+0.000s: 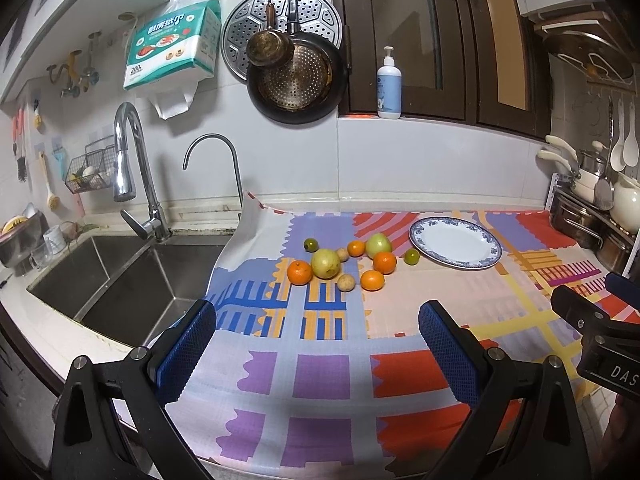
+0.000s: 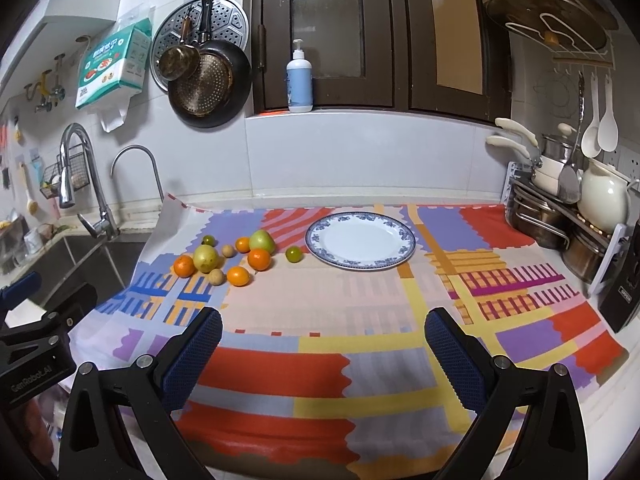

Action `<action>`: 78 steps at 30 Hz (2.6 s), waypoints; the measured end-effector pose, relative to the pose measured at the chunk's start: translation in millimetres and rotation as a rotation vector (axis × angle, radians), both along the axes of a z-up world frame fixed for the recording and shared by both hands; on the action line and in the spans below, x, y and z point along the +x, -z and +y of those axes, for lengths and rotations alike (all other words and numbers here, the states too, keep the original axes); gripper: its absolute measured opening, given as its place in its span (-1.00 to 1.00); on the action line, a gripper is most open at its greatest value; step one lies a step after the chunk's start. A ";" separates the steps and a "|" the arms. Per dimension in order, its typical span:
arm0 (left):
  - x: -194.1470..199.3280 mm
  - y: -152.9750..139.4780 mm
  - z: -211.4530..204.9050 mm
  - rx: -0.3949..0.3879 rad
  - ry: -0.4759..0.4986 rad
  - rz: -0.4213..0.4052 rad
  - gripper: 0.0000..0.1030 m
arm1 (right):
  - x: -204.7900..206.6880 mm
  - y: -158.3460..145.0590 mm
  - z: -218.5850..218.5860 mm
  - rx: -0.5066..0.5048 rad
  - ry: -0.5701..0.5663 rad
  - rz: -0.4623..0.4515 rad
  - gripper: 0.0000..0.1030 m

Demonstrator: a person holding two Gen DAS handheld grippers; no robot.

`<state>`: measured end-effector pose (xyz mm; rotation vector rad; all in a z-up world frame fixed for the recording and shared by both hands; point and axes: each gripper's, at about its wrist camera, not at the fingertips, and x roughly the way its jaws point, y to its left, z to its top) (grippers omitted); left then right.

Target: Organize fruits

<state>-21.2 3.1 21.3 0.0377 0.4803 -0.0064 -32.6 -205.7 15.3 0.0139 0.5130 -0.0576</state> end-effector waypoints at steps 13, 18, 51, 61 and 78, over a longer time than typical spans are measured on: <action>0.0 -4.0 1.4 -0.007 -0.003 -0.019 1.00 | 5.3 -4.4 0.9 0.012 -0.020 -0.001 0.99; 0.8 -4.3 3.4 -0.010 -0.001 -0.022 1.00 | 5.4 -4.7 3.1 0.011 -0.024 0.000 0.99; 23.6 2.3 17.3 -0.001 0.003 -0.010 1.00 | 28.1 -1.5 16.6 -0.004 -0.039 0.018 0.99; 67.0 12.0 35.5 0.038 0.030 0.010 0.94 | 73.5 7.7 43.4 0.002 -0.088 0.050 0.99; 157.8 50.4 27.9 0.117 0.309 0.085 0.31 | 161.7 36.2 83.7 -0.099 -0.253 0.135 0.54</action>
